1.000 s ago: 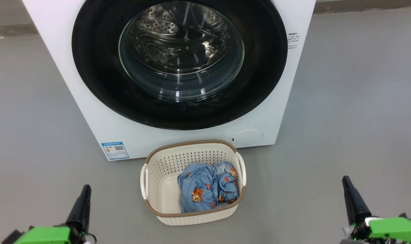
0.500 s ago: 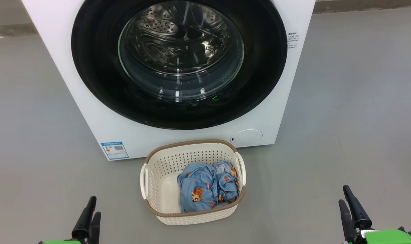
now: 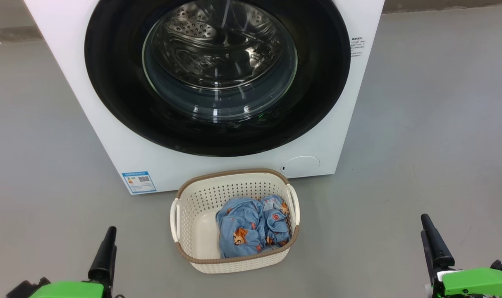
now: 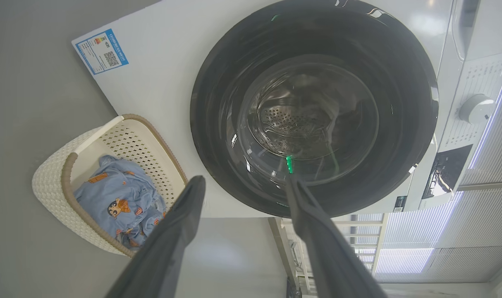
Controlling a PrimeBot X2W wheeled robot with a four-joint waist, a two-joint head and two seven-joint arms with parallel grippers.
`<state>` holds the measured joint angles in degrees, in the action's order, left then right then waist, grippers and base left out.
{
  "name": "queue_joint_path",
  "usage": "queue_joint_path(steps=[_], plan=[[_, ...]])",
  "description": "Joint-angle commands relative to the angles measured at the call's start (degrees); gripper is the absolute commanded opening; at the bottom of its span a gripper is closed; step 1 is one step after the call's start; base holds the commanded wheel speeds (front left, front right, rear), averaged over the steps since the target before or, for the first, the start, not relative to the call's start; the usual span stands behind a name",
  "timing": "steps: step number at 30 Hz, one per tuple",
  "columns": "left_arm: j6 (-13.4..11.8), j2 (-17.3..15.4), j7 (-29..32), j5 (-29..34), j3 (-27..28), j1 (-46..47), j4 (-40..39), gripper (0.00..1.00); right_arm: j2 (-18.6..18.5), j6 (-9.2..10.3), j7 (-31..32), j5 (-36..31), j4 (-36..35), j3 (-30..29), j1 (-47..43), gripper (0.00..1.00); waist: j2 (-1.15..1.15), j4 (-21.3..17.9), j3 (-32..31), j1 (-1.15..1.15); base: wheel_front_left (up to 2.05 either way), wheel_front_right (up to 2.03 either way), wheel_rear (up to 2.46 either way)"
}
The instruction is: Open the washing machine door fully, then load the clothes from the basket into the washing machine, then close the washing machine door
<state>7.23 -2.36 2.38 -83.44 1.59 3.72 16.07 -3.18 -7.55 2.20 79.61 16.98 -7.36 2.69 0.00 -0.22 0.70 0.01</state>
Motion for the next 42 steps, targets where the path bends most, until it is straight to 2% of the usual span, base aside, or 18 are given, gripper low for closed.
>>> queue_joint_path(steps=[1, 20, 42], plan=[[0.1, -1.3, -0.8, 1.9, 0.1, 2.7, -2.0, 1.0, -1.0, 0.01, -0.7, -2.2, -1.8, 0.5, 2.6, 1.0, 0.0, 0.0, 0.1, -0.01, 0.0, 0.0, 0.0], [0.1, -3.4, -4.0, 18.7, -1.8, 3.6, -3.4, 1.0, -2.4, 0.02, -3.9, -20.3, -3.1, 2.4, 3.5, 1.0, 0.0, -0.1, 0.7, -0.01, 0.0, 0.0, 0.0], [0.2, -5.3, -7.5, 33.0, -3.7, 4.0, -4.7, 1.0, -3.3, 0.03, -7.4, -36.9, -2.5, 3.7, 5.0, 1.0, 0.0, -0.3, 0.4, -0.01, 0.0, 0.0, 0.0]])
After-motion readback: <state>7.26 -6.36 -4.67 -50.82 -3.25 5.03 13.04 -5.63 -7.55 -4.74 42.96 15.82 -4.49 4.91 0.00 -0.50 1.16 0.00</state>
